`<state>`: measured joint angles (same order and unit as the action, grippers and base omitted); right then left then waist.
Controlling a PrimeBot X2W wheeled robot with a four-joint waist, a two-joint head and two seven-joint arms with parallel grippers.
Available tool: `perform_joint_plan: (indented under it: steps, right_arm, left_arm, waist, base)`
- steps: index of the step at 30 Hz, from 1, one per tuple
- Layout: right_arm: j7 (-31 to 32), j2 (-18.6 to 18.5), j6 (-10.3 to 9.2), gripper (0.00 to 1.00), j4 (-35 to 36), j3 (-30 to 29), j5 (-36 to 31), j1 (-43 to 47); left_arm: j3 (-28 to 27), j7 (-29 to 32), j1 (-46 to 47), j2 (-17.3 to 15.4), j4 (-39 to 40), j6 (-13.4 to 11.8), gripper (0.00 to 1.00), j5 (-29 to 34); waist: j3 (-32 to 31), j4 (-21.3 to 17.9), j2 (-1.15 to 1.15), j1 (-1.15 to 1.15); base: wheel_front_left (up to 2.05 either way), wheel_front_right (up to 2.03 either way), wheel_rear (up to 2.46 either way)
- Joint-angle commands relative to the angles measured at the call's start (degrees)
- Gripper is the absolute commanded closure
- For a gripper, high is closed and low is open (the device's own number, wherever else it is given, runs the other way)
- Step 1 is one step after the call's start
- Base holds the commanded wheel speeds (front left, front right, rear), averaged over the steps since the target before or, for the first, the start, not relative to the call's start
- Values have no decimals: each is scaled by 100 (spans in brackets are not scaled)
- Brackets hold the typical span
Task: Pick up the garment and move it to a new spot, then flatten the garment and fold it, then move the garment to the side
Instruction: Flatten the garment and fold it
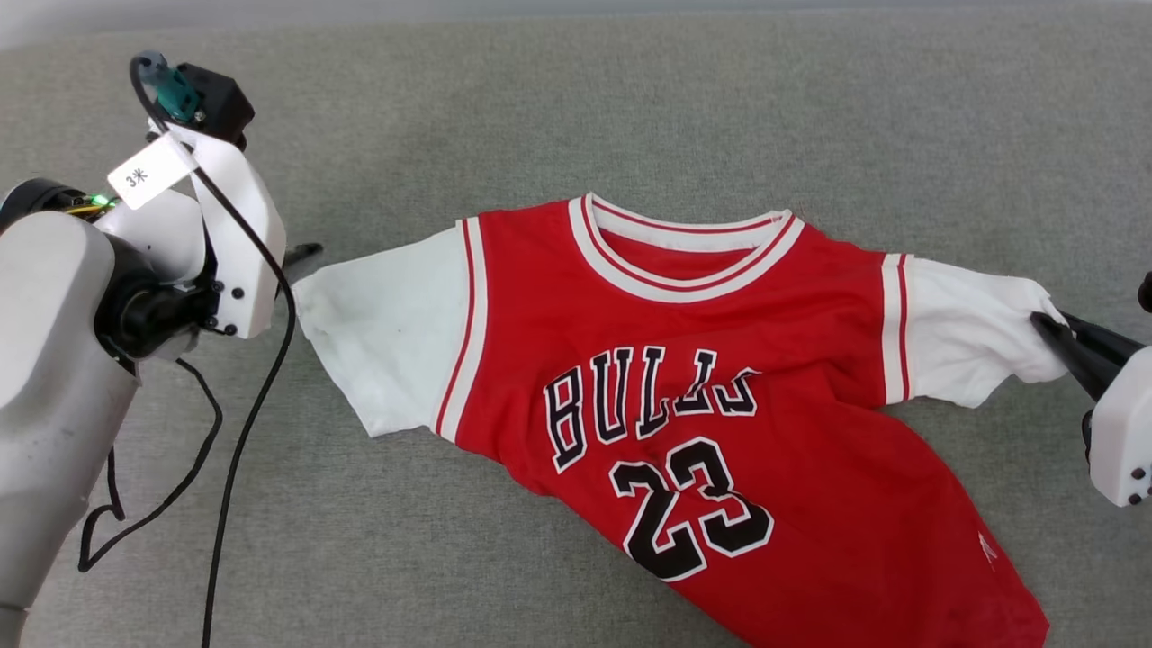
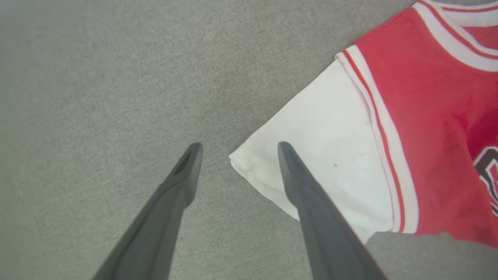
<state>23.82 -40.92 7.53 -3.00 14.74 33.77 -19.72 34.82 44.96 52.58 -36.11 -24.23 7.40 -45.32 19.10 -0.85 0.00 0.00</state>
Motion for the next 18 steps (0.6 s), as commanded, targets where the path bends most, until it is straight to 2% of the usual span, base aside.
perform_joint_plan:
  steps: [1, 7, 18]
  right_arm:
    - [34, 47, -8, 100, 51, -2, 0, -100]
    - [93, 96, -8, 100, 132, 29, -48, -283]
    - [-6, 164, -8, 100, 99, 128, -99, -511]
  left_arm:
    - [89, 124, 110, -21, -82, 5, 0, -108]
    - [525, 497, 306, -72, -376, 5, 0, -366]
    - [1310, 610, 93, -133, -828, -3, 0, -590]
  waist:
    - [127, -65, 0, 0]
    - [402, -165, 0, 0]
    - [720, -279, 0, 0]
  base:
    - [0, 0, 0]
    - [0, 0, 0]
    - [0, 0, 0]
